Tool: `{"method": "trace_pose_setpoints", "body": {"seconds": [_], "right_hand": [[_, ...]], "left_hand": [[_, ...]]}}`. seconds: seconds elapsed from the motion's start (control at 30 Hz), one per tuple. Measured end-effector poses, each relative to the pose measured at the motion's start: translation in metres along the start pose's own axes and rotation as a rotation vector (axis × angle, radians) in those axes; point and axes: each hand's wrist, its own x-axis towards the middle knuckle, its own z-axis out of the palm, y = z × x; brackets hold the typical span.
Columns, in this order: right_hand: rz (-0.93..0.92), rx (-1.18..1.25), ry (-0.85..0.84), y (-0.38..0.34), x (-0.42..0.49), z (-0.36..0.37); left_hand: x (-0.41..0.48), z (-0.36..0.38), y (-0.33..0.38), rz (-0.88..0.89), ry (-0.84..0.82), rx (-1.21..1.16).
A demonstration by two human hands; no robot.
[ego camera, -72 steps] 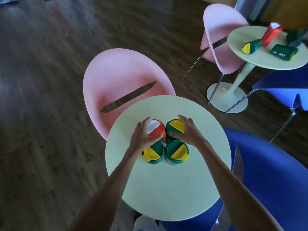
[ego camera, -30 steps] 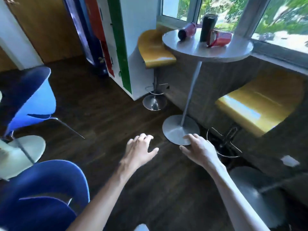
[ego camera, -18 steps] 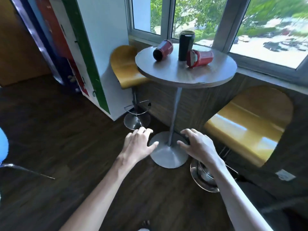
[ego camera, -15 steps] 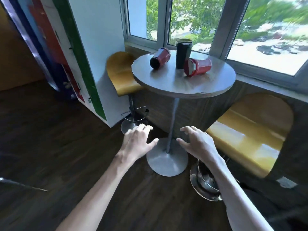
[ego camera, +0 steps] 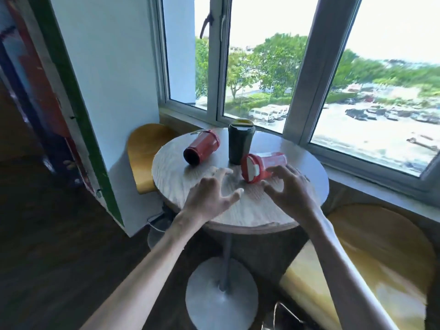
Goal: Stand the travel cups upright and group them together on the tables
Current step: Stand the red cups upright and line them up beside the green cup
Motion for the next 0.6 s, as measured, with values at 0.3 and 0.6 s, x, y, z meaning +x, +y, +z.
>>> {"method": "trace_pose_setpoints", "body": {"seconds": [0.3,0.6], "right_hand": [[-0.012,0.105,-0.475,0.125,0.109,0.005],[-0.143,0.179,-0.581,0.145,0.135,0.029]], "left_hand": [[0.088,0.075,0.004,-0.176,-0.117,-0.030],[0.106,0.088,-0.018,-0.165,-0.048,-0.219]]}}
